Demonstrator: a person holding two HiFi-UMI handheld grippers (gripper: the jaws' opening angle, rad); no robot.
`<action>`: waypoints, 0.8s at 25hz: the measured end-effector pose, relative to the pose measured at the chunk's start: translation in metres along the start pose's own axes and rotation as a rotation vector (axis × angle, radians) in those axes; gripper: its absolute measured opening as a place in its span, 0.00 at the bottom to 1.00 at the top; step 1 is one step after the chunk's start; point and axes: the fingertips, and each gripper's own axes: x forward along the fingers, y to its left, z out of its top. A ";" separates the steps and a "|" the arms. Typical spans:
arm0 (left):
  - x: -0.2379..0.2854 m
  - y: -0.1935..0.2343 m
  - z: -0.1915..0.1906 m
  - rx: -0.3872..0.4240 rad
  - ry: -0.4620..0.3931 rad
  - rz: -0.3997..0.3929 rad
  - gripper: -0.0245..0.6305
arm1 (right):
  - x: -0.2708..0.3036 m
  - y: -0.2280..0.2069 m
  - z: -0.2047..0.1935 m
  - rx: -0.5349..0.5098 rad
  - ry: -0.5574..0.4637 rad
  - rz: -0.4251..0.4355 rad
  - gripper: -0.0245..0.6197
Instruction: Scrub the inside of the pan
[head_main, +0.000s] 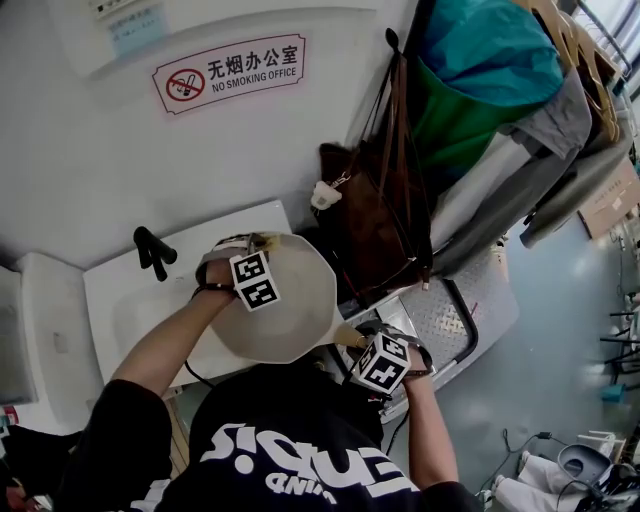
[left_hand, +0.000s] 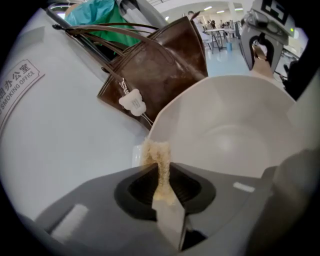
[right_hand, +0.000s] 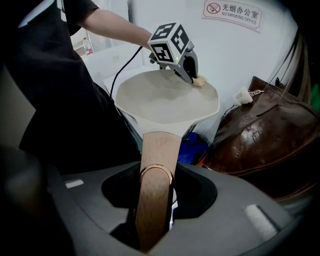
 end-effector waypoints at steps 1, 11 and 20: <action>-0.001 0.000 -0.003 0.021 0.015 -0.009 0.14 | 0.000 0.000 0.000 -0.001 0.000 0.001 0.29; -0.006 -0.016 -0.035 0.286 0.220 -0.207 0.14 | 0.000 -0.002 0.002 -0.013 0.004 0.001 0.29; -0.023 -0.045 -0.079 0.409 0.427 -0.407 0.13 | 0.000 -0.001 0.003 -0.004 0.002 0.005 0.29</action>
